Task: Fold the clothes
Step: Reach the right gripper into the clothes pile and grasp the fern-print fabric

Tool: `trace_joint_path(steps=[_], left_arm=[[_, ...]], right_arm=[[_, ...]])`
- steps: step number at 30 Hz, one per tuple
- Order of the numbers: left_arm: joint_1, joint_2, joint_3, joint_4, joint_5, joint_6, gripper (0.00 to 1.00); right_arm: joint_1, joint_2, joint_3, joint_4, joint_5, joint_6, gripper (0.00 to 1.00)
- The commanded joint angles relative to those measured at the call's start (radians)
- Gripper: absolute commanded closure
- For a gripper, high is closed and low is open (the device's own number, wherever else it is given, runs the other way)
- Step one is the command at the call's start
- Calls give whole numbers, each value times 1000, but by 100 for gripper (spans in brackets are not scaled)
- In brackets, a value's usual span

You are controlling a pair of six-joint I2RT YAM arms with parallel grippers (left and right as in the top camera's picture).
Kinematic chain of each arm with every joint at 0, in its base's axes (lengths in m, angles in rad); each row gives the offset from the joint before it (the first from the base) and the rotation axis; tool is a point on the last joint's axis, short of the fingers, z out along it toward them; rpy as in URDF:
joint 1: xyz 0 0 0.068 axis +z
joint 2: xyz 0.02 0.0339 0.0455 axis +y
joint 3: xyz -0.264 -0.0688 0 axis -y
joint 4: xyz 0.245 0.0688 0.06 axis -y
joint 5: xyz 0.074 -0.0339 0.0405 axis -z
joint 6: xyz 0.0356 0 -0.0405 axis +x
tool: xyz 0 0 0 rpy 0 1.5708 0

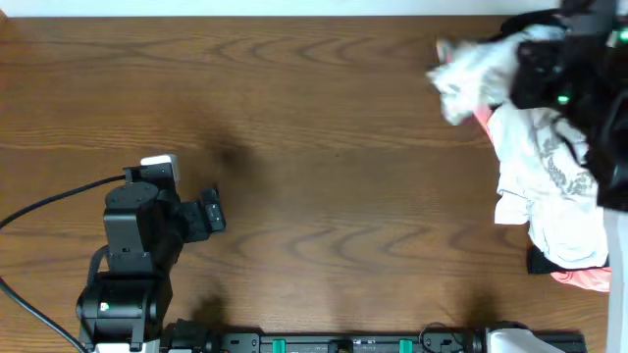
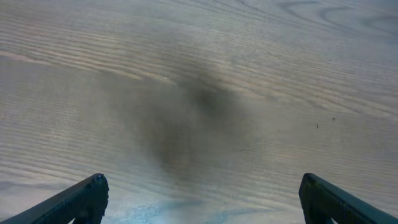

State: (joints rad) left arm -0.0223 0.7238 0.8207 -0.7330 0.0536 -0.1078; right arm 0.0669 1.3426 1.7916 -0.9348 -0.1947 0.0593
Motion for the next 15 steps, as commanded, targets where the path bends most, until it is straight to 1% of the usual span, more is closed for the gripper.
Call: trace_joint_path(steps=[1,5,9,11,15], left_arm=[[4,0,17,2,10,-6,2],[4,0,17,1,10,-6,2],[4,0,17,1,10,-6,2],[4,0,17,1,10,-6,2],[4,0,16,1,10,-6,2]], right_arm=[[134,41,5,8,-64,6,98],[274,138,5,11,-64,22,99],[372,265,5,45,-66,23,99],[420,329,5,79,-80,22,99],[512,441,5,203,-139,21,99]])
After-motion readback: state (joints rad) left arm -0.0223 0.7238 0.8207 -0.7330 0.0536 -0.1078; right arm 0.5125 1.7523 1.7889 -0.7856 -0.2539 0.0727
